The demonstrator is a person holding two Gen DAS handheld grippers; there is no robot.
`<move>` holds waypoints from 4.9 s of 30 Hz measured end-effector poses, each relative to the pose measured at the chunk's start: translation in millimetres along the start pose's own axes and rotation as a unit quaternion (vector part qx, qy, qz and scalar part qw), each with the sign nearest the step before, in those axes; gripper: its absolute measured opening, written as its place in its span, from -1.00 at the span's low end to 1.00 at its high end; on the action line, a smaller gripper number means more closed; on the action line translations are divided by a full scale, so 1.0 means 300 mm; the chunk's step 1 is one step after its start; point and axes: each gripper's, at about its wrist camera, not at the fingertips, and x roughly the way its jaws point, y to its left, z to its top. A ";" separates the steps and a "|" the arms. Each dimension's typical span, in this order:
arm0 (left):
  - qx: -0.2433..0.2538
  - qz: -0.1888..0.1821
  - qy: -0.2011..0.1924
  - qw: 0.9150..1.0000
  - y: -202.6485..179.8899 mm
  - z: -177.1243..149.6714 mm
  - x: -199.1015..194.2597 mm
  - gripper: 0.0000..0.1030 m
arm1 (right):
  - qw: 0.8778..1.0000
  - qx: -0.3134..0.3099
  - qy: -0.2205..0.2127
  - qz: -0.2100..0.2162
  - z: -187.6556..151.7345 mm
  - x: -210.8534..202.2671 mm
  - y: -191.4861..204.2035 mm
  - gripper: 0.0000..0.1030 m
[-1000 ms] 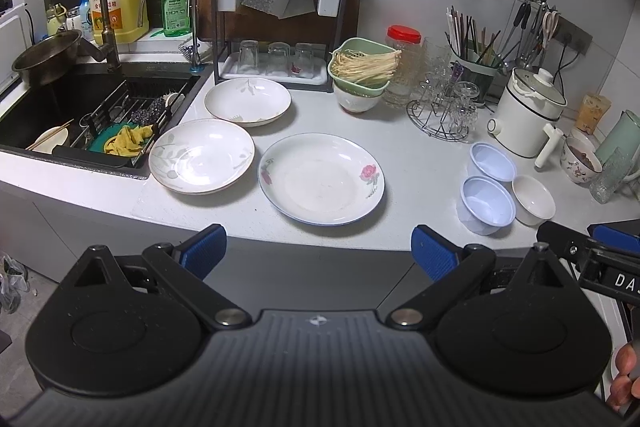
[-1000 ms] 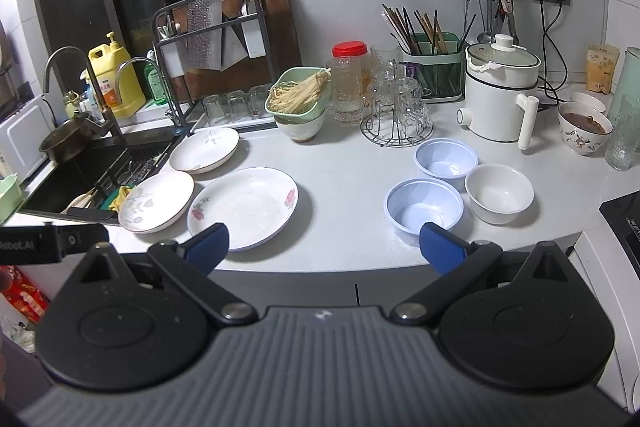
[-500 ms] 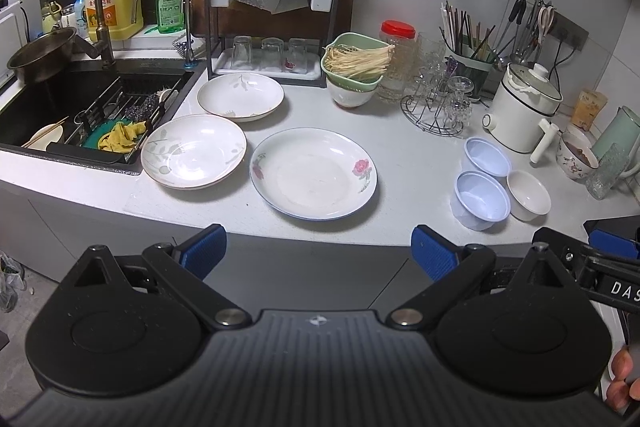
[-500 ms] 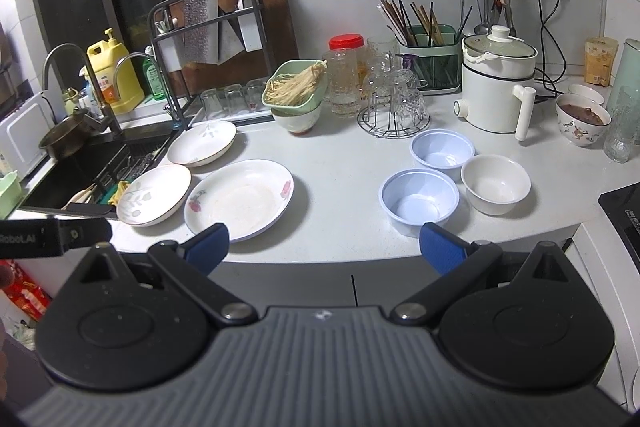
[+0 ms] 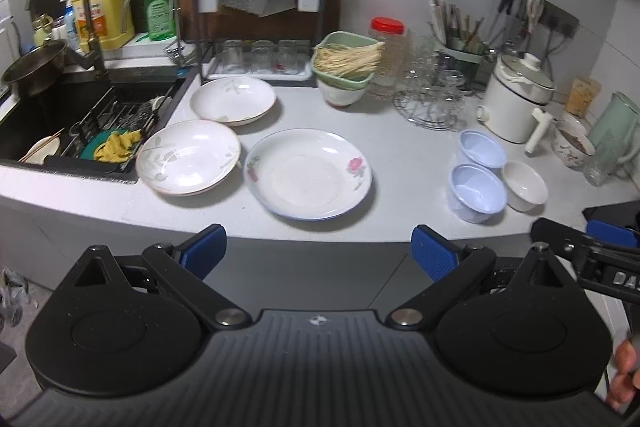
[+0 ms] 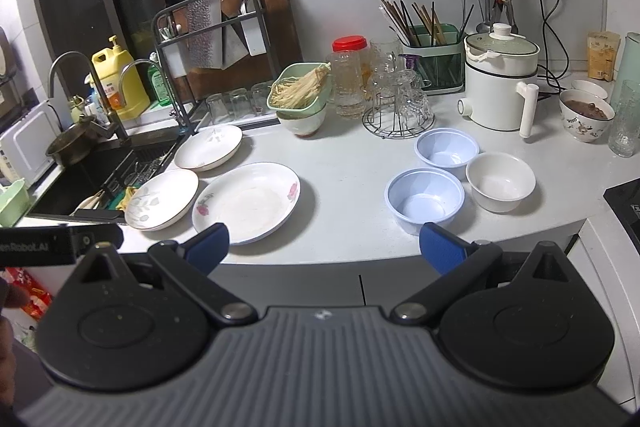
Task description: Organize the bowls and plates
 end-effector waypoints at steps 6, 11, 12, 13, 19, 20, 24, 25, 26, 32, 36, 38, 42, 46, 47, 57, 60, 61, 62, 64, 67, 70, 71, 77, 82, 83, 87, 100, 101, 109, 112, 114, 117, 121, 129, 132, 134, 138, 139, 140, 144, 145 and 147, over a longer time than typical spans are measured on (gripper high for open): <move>-0.005 -0.006 -0.001 1.000 -0.003 0.000 0.000 0.95 | 1.000 0.005 0.003 0.006 -0.006 0.005 -0.006 1.00; -0.008 0.002 -0.015 1.000 -0.003 -0.001 -0.006 0.95 | 1.000 0.000 0.005 0.010 -0.004 0.006 -0.007 1.00; -0.010 0.004 -0.013 1.000 -0.001 0.000 -0.007 0.95 | 1.000 0.001 0.005 0.010 -0.005 0.006 -0.007 1.00; -0.012 0.004 -0.011 1.000 -0.001 0.002 -0.006 0.95 | 1.000 0.002 0.005 0.010 -0.005 0.006 -0.007 1.00; -0.015 -0.003 0.011 1.000 -0.008 0.002 0.007 0.95 | 1.000 -0.001 0.004 0.012 -0.003 0.004 -0.013 1.00; -0.014 -0.002 0.013 1.000 -0.010 0.001 0.006 0.95 | 1.000 -0.001 0.004 0.012 -0.003 0.004 -0.013 1.00; -0.015 0.001 0.015 1.000 -0.002 0.009 0.009 0.95 | 1.000 -0.001 0.002 0.015 0.003 0.004 -0.015 1.00; -0.018 -0.001 0.015 1.000 0.003 0.012 0.010 0.95 | 1.000 0.000 0.002 0.014 0.003 0.004 -0.017 1.00; -0.020 -0.002 0.013 1.000 0.008 0.014 0.011 0.95 | 1.000 0.002 0.001 0.014 0.004 0.006 -0.019 1.00; -0.029 0.002 0.018 0.999 0.042 0.016 0.029 0.95 | 1.000 0.004 0.007 0.015 -0.002 0.027 -0.007 1.00; -0.033 0.009 0.019 0.999 0.069 0.010 0.049 0.95 | 1.000 0.002 0.006 0.016 -0.008 0.041 0.004 1.00; -0.036 0.012 0.021 0.999 0.084 0.005 0.059 0.95 | 1.000 0.000 0.007 0.015 -0.013 0.053 0.014 1.00; -0.035 0.015 0.027 0.999 0.112 0.003 0.087 0.95 | 1.000 -0.003 0.004 0.018 -0.022 0.073 0.037 1.00; -0.040 0.016 0.030 0.999 0.148 0.011 0.120 0.95 | 1.000 -0.002 0.006 0.026 -0.018 0.099 0.053 1.00; -0.042 0.015 0.031 0.998 0.158 0.015 0.130 0.95 | 1.000 0.001 0.009 0.028 -0.017 0.107 0.056 1.00; -0.040 0.018 0.032 0.999 0.254 0.058 0.235 0.95 | 0.999 0.014 0.005 0.031 -0.009 0.185 0.113 1.00; -0.043 0.012 0.040 0.998 0.295 0.066 0.284 0.95 | 1.000 0.009 0.012 0.020 -0.010 0.216 0.137 1.00; -0.045 0.014 0.052 0.998 0.310 0.071 0.306 0.95 | 1.000 0.011 0.014 0.013 -0.009 0.229 0.145 1.00; -0.046 0.011 0.059 0.997 0.325 0.075 0.319 0.95 | 1.000 0.013 0.017 0.007 -0.009 0.240 0.157 0.99; -0.040 0.006 0.060 0.997 0.351 0.079 0.342 0.95 | 1.000 0.010 0.021 0.007 -0.011 0.258 0.184 1.00; -0.029 0.007 0.070 0.997 0.392 0.098 0.370 0.95 | 0.999 0.019 0.033 0.013 -0.013 0.296 0.222 0.99; -0.027 -0.002 0.074 0.997 0.442 0.121 0.390 0.95 | 0.999 0.019 0.041 0.022 -0.011 0.336 0.277 1.00; -0.026 -0.002 0.079 0.997 0.456 0.129 0.401 0.95 | 0.999 0.018 0.043 0.025 -0.009 0.348 0.296 1.00; -0.015 -0.003 0.086 0.996 0.538 0.186 0.463 0.95 | 0.999 0.012 0.040 0.023 0.011 0.402 0.384 1.00; -0.005 -0.007 0.087 0.996 0.603 0.230 0.521 0.95 | 0.999 0.018 0.044 0.008 0.033 0.459 0.434 1.00; -0.002 -0.006 0.085 0.996 0.617 0.238 0.531 0.95 | 0.999 0.022 0.044 0.007 0.039 0.472 0.443 1.00; -0.005 -0.023 0.078 0.997 0.685 0.274 0.567 0.95 | 0.999 0.032 0.037 -0.008 0.049 0.521 0.478 1.00; 0.007 -0.046 0.107 0.993 0.924 0.342 0.776 0.93 | 0.994 0.060 0.093 0.020 0.063 0.728 0.675 0.74; 0.008 -0.048 0.112 0.993 0.944 0.341 0.794 0.93 | 0.993 0.062 0.098 0.023 0.061 0.746 0.693 0.66; -0.002 -0.064 0.135 0.989 1.089 0.316 0.943 0.79 | 0.986 0.092 0.140 0.021 0.022 0.864 0.786 0.00; -0.014 -0.072 0.137 0.988 1.138 0.312 0.995 0.69 | 0.981 0.108 0.158 0.016 0.000 0.918 0.806 -0.12; -0.025 -0.079 0.139 0.987 1.168 0.311 1.025 0.58 | 0.979 0.119 0.163 0.011 -0.010 0.949 0.813 -0.17; -0.038 -0.094 0.134 0.986 1.208 0.312 1.067 0.29 | 0.978 0.123 0.170 0.005 -0.019 0.988 0.831 -0.22; -0.053 -0.117 0.134 0.983 1.244 0.319 1.120 0.03 | 0.977 0.116 0.177 -0.010 -0.035 1.035 0.854 -0.25; -0.041 -0.148 0.137 0.979 1.255 0.342 1.199 -0.29 | 0.974 0.144 0.169 -0.037 -0.051 1.075 0.821 -0.43; -0.030 -0.162 0.145 0.976 1.239 0.347 1.226 -0.33 | 0.975 0.148 0.157 -0.043 -0.046 1.084 0.814 -0.58; -0.016 -0.169 0.148 0.974 1.219 0.352 1.241 -0.35 | 0.976 0.146 0.154 -0.047 -0.045 1.097 0.818 -0.67; 0.006 -0.167 0.146 0.975 1.192 0.367 1.268 -0.36 | 0.978 0.136 0.147 -0.054 -0.037 1.129 0.830 -0.68; 0.006 -0.169 0.146 0.975 1.192 0.371 1.273 -0.36 | 0.978 0.137 0.146 -0.056 -0.038 1.139 0.827 -0.68; 0.007 -0.172 0.147 0.974 1.193 0.376 1.279 -0.36 | 0.978 0.139 0.145 -0.057 -0.040 1.148 0.825 -0.69; 0.005 -0.190 0.157 0.969 1.210 0.386 1.294 -0.36 | 0.977 0.149 0.143 -0.060 -0.040 1.174 0.820 -0.68; -0.003 -0.197 0.162 0.967 1.218 0.390 1.301 -0.36 | 0.976 0.151 0.143 -0.059 -0.037 1.177 0.818 -0.68; -0.020 -0.213 0.174 0.961 1.237 0.397 1.314 -0.36 | 0.974 0.162 0.144 -0.059 -0.034 1.181 0.811 -0.68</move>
